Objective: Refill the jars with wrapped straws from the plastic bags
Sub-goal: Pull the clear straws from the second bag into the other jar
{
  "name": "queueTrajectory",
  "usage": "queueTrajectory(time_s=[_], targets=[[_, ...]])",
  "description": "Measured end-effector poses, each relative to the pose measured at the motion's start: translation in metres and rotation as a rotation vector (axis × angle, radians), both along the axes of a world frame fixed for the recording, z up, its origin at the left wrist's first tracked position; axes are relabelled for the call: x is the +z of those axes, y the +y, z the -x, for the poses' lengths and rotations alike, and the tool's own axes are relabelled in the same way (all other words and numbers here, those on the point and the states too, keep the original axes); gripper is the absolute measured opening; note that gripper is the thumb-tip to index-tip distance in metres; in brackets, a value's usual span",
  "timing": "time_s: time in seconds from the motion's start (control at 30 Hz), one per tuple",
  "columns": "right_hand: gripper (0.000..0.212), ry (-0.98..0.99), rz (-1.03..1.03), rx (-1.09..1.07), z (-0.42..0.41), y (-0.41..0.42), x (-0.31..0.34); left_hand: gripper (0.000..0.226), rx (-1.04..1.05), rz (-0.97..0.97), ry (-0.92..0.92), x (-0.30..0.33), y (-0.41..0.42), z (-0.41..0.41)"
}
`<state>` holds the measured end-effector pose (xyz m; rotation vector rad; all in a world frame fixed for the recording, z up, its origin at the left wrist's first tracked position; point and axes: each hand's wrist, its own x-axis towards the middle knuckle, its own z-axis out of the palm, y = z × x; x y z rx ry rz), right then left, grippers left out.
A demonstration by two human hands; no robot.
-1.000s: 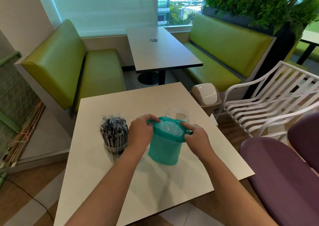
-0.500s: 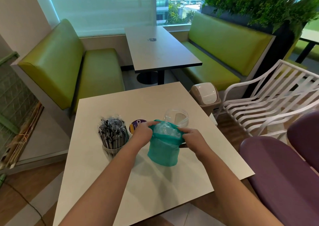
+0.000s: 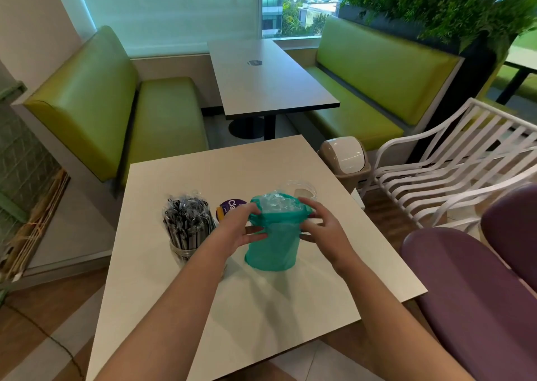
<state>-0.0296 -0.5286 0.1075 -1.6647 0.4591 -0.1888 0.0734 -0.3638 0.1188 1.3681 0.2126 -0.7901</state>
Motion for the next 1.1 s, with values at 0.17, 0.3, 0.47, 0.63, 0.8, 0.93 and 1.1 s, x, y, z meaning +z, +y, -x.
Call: queueTrajectory(time_s=[0.17,0.3,0.47,0.63,0.8,0.93,1.1], targets=[[0.028,-0.056,0.243,-0.078,-0.003,-0.002,-0.003,0.053,-0.097,0.070,-0.060,0.000,0.001,-0.003],[0.019,-0.091,0.121,-0.163,-0.003,-0.004,-0.009,0.067,-0.087,0.094,-0.119,-0.008,0.003,-0.002],[0.013,-0.150,-0.021,-0.200,0.004,0.000,-0.021,0.077,-0.141,-0.012,-0.283,-0.018,0.005,0.002],[0.010,-0.209,-0.071,-0.149,0.009,0.002,-0.034,0.080,-0.200,-0.141,-0.454,-0.030,0.004,-0.001],[0.016,-0.136,0.147,-0.072,0.008,0.001,-0.035,0.083,-0.221,-0.155,-0.374,-0.030,-0.001,-0.005],[0.030,-0.113,0.402,0.028,0.006,0.002,-0.031,0.111,-0.253,-0.139,-0.278,-0.029,0.000,-0.007],[0.021,-0.150,0.523,-0.009,-0.004,0.006,-0.028,0.118,-0.225,-0.148,-0.386,-0.034,-0.004,-0.007]])
